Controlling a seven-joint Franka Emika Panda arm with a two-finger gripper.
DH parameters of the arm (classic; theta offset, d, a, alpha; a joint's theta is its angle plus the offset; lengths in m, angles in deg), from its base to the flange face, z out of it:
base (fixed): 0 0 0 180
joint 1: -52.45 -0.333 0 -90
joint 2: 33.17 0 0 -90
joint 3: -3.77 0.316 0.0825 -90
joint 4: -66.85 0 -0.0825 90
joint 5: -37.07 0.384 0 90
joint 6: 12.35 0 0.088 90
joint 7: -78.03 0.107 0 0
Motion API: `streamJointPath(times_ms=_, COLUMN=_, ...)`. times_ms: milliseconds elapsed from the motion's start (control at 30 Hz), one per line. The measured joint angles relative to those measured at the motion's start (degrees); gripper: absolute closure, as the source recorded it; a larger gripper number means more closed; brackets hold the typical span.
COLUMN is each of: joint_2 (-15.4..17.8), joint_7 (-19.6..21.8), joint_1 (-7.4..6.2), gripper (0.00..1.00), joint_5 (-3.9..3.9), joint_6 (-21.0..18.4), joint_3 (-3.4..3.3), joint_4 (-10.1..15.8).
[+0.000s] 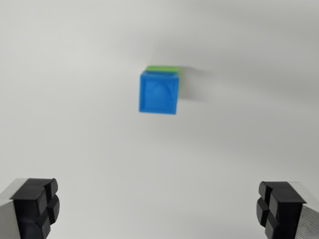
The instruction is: Stack cube
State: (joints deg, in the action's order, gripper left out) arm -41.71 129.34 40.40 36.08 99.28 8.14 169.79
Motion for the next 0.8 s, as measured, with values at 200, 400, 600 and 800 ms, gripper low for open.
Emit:
streamJointPath(times_ms=200, joint_2=0.1, joint_7=0.0, joint_1=0.0, gripper=0.0, joint_5=0.01, joint_6=-0.6, joint_3=0.0, joint_4=-0.5)
streamJointPath(times_ms=400, joint_2=0.1, joint_7=0.0, joint_1=0.0, gripper=0.0, joint_5=0.01, joint_6=-0.6, joint_3=0.0, joint_4=-0.5)
streamJointPath(times_ms=600, joint_2=0.1, joint_7=0.0, joint_1=0.0, gripper=0.0, joint_5=0.01, joint_6=-0.6, joint_3=0.0, joint_4=-0.5)
streamJointPath(times_ms=800, joint_2=0.1, joint_7=0.0, joint_1=0.0, gripper=0.0, joint_5=0.01, joint_6=-0.6, joint_3=0.0, joint_4=-0.5)
